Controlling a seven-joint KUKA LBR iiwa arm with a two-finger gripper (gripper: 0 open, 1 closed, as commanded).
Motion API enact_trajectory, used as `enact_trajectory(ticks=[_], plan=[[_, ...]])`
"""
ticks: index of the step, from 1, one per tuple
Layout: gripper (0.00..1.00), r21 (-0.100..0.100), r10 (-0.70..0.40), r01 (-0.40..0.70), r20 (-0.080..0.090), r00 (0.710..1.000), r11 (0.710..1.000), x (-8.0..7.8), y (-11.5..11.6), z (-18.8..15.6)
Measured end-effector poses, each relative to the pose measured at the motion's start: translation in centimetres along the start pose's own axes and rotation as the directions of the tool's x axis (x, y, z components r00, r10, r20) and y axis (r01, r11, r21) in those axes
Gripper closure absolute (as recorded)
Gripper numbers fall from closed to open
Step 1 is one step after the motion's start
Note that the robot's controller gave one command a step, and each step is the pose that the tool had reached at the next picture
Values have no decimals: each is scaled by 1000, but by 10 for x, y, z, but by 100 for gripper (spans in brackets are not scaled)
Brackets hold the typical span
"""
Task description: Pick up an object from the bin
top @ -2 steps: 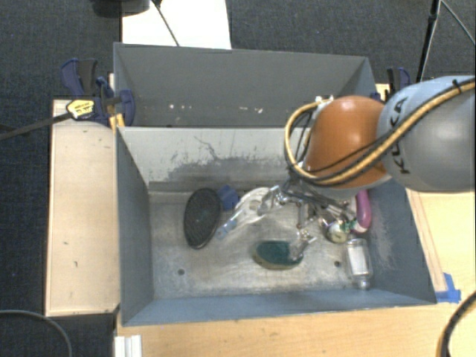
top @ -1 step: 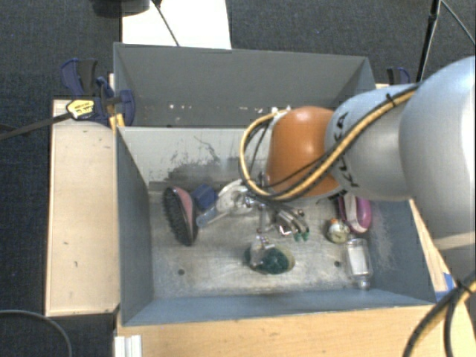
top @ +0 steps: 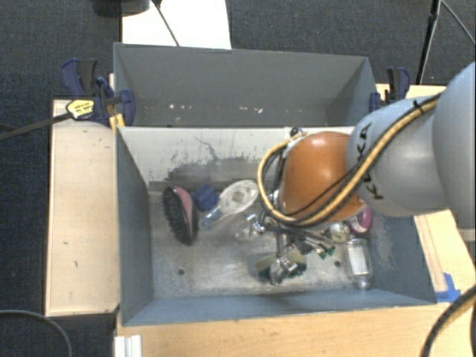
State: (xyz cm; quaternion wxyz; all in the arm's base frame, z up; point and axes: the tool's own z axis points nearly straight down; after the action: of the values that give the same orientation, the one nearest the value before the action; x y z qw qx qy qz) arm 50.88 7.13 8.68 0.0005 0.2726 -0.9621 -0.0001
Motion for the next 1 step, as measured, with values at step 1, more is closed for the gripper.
enact_trajectory(ticks=[1], plan=[[0, 2, -279, 279, 4, 960, 960, 31, -1, 2]])
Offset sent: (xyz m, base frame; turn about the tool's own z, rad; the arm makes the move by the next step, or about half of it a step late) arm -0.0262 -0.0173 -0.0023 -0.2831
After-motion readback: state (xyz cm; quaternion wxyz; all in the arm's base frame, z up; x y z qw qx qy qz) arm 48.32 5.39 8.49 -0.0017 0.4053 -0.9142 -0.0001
